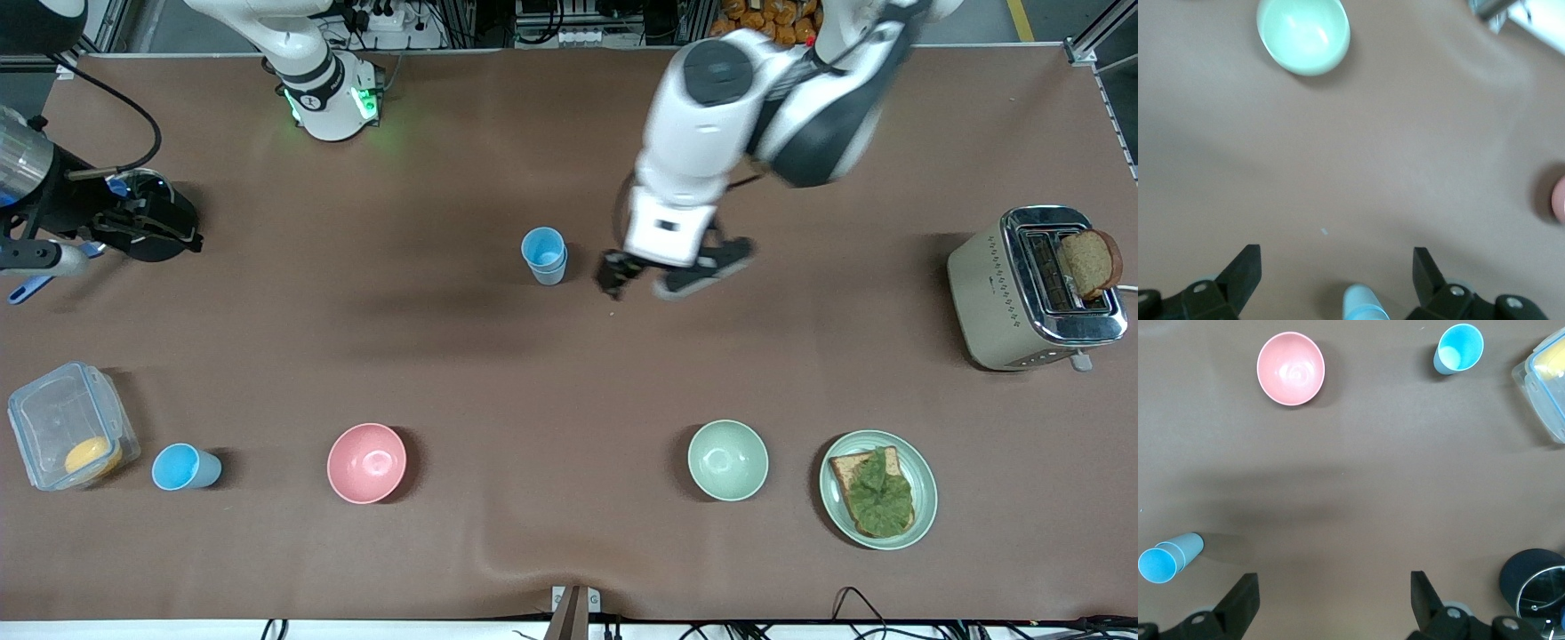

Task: Stack blue cups with both arms

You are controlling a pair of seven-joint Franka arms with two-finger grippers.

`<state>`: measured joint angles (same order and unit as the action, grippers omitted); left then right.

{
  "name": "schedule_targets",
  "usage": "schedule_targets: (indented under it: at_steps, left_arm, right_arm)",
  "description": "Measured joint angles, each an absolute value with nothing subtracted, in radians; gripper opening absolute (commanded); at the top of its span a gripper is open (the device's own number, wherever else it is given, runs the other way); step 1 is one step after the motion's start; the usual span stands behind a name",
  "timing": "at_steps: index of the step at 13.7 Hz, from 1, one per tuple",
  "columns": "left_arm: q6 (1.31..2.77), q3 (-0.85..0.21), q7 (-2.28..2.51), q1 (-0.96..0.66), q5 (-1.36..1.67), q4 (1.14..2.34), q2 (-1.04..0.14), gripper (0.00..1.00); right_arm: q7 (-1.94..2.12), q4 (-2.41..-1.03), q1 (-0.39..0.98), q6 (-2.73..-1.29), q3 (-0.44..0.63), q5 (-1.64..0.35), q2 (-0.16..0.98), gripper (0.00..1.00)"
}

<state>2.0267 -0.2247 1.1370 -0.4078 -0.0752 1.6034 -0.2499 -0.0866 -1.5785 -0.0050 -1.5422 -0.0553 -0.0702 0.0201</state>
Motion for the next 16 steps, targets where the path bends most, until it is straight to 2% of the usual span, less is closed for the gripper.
schedule_targets:
  at_steps: [3,9,12,16]
  left_arm:
    - [1.946,-0.224,0.925,-0.252,-0.075,1.604,-0.191,1.00]
    - [1.780,-0.220,0.522,0.008,-0.023,1.604,-0.093,1.00]
    - [1.687,-0.144,0.387,0.016,-0.003,1.602,-0.038,1.00]
    - [1.586,-0.107,0.282,0.014,-0.002,1.540,-0.027,1.00]
  right_arm:
    - [-0.049,-1.577,0.021,-1.542,-0.070,0.028,0.017,1.00]
    - [-0.012,-1.577,0.025,-1.547,-0.067,0.047,0.017,1.00]
    - [-0.012,-1.577,0.025,-1.547,-0.065,0.047,0.017,1.00]
    - [-0.012,-1.577,0.025,-1.547,-0.065,0.047,0.017,1.00]
